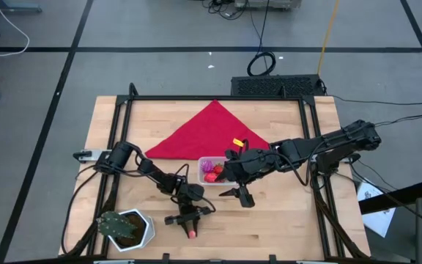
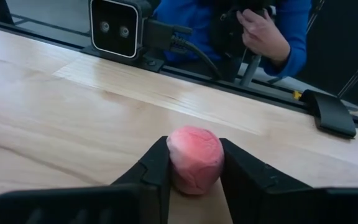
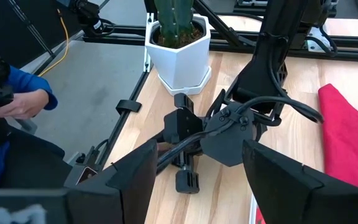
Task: Pick and placing Produce into tupperware
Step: Put the pink peach in the transparent bin
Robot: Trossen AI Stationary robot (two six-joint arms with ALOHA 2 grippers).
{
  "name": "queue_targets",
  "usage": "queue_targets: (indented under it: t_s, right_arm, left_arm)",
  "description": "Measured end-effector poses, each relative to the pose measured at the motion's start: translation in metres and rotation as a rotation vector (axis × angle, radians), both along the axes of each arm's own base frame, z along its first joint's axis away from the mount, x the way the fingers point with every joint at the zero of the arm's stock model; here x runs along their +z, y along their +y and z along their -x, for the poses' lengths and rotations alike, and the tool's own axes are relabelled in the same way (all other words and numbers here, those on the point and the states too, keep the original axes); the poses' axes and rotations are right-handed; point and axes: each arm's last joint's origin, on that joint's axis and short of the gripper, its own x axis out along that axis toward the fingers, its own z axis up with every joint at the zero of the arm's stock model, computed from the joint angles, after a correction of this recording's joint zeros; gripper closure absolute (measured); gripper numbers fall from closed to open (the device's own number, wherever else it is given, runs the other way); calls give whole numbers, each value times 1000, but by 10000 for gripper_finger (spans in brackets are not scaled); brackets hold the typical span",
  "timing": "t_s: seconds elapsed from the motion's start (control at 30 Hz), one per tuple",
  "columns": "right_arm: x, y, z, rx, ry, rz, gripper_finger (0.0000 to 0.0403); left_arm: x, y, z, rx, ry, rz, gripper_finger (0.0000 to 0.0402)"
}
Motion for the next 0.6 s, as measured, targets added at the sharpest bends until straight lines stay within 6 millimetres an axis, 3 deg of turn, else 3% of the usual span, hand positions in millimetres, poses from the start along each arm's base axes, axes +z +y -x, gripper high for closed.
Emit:
queue_targets:
  t_s: [0.2,0.6]
  right_arm:
    - [0,0,0,0,0,0,174]
    - [3,0,-2,22,-46,28,174]
  left_arm:
    - [0,0,0,11,37,11,277]
    - [1,4,-1,16,62,25,273]
